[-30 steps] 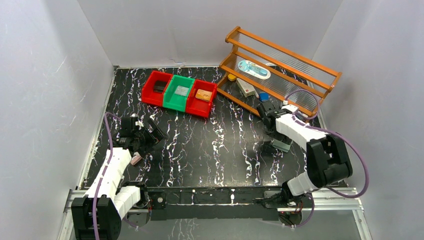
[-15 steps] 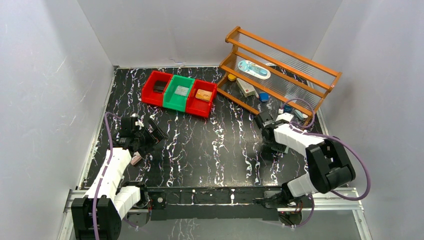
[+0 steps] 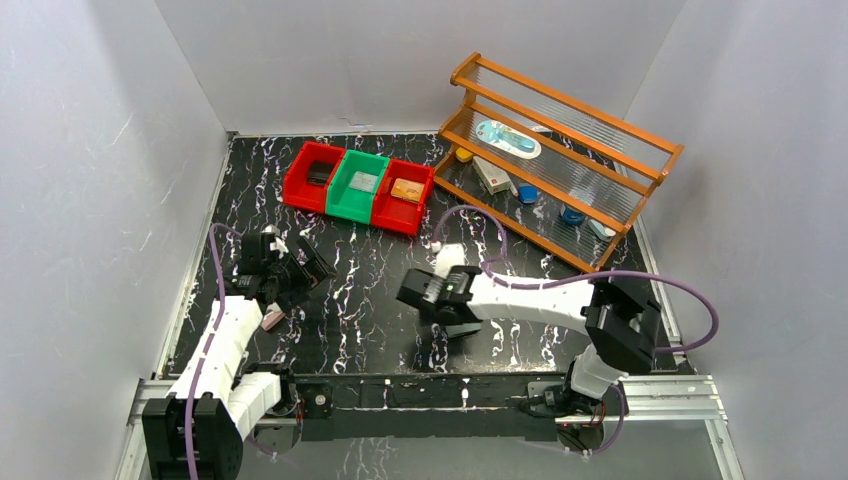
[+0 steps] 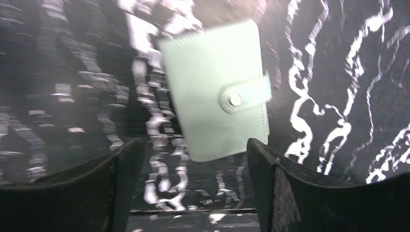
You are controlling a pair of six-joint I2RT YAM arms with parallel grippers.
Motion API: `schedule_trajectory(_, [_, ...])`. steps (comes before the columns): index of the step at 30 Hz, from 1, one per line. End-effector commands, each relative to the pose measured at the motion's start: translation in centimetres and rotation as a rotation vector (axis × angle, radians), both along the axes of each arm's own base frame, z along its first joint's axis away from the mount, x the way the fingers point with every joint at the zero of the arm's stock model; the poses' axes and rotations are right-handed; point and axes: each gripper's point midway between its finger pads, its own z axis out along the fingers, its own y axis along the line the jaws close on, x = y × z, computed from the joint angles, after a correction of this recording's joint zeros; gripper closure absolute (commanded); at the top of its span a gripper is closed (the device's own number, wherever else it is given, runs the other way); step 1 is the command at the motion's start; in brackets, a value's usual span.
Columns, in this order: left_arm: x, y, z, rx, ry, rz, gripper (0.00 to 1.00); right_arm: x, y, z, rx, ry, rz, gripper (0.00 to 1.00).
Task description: Take the credit cards out of the card holder
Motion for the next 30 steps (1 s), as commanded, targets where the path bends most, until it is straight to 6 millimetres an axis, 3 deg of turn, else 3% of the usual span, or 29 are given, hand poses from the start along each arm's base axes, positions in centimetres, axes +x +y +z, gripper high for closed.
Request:
schedule_trajectory(1, [0.3, -0.6, 2.1, -0.027, -0.051, -0.044, 0.02, 3.2, 1.3, 6.7, -0.048, -0.202, 0.010, 0.09])
schedule_trajectory(5, [0.2, -1.0, 2.3, -0.043, -0.056, -0.067, 0.02, 5.6, 0.5, 8.1, -0.012, -0.233, -0.003, 0.05])
schedule_trajectory(8, [0.2, -1.4, 2.4, -0.057, -0.068, -0.088, 0.02, 7.0, 0.5, 6.8, 0.126, -0.140, 0.006, 0.07])
schedule_trajectory(11, [0.1, -2.1, 2.5, -0.094, -0.070, -0.120, 0.02, 6.6, 1.8, 5.2, 0.281, -0.043, 0.060, 0.12])
schedule_trajectory(15, [-0.3, -3.2, 2.9, -0.140, -0.077, -0.184, 0.02, 5.1, 3.1, 2.9, 0.371, 0.044, 0.091, 0.17])
schedule_trajectory(19, [-0.5, -4.4, 3.5, -0.200, -0.101, -0.254, 0.02, 3.3, 2.9, -0.5, 0.352, 0.168, 0.051, 0.29])
schedule_trajectory(21, [-0.5, -4.9, 3.8, -0.226, -0.104, -0.282, 0.02, 2.2, 3.8, -1.3, 0.395, 0.221, 0.054, 0.33])
schedule_trajectory(30, [-0.4, -5.5, 6.0, -0.215, -0.167, -0.347, 0.04, -1.4, 11.4, 1.1, 0.605, 0.230, 0.234, 0.36])
